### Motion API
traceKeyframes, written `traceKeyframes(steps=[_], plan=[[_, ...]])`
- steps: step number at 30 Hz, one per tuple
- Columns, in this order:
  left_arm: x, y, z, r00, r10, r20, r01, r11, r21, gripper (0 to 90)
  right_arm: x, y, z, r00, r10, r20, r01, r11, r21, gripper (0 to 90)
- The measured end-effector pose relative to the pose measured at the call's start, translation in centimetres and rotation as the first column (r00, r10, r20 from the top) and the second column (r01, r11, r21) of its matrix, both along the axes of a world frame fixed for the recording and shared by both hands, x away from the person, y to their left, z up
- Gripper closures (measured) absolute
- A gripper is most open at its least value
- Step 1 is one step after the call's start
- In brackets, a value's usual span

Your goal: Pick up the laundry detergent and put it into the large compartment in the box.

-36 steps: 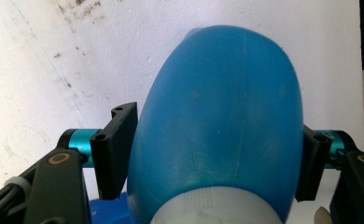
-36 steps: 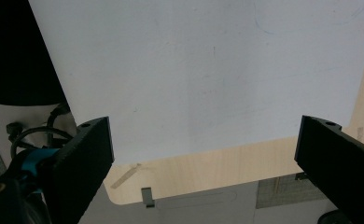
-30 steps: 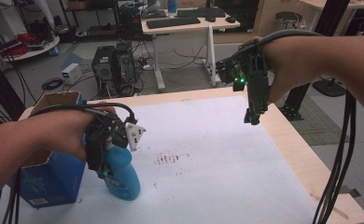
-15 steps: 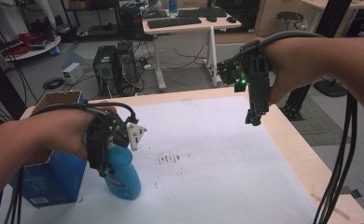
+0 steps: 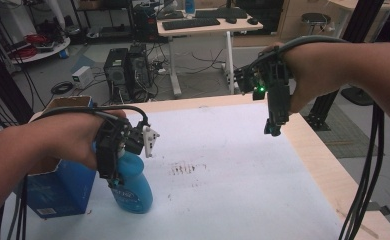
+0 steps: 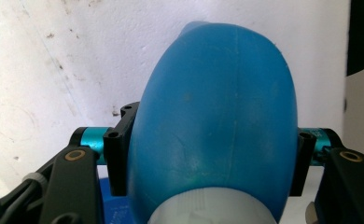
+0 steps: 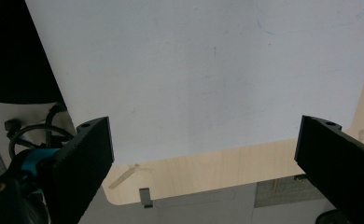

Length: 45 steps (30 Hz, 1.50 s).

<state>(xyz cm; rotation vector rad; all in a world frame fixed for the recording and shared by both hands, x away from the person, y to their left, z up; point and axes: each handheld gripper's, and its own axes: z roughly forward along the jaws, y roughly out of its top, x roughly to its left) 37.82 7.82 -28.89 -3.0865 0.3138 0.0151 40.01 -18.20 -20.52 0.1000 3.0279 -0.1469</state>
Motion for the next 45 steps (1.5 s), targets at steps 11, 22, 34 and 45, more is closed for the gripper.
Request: traceKeyframes(steps=[11,22,34,45], plan=[[-0.1,0.5,3.6,0.9929,0.117,-0.019,-0.117,0.9931,-0.008,36.2,0.3,0.4,-0.7,0.9998,0.017,-0.007,-0.017,0.9998,-0.005,3.6],[-0.1,1.6,7.9,0.9717,0.234,-0.031,-0.234,0.9722,0.007,36.2,0.6,1.3,-1.8,0.9989,0.044,-0.014,-0.044,0.999,-0.003,3.6],[0.3,3.8,13.6,0.9175,0.39,-0.08,-0.393,0.9185,-0.039,36.2,0.5,1.8,-2.0,0.9977,0.066,-0.014,-0.066,0.9978,0.0,3.6],[0.9,7.8,18.0,0.7854,0.618,-0.029,-0.619,0.7837,-0.052,36.3,0.1,2.0,-1.9,0.9969,0.078,-0.01,-0.078,0.997,0.002,3.6]])
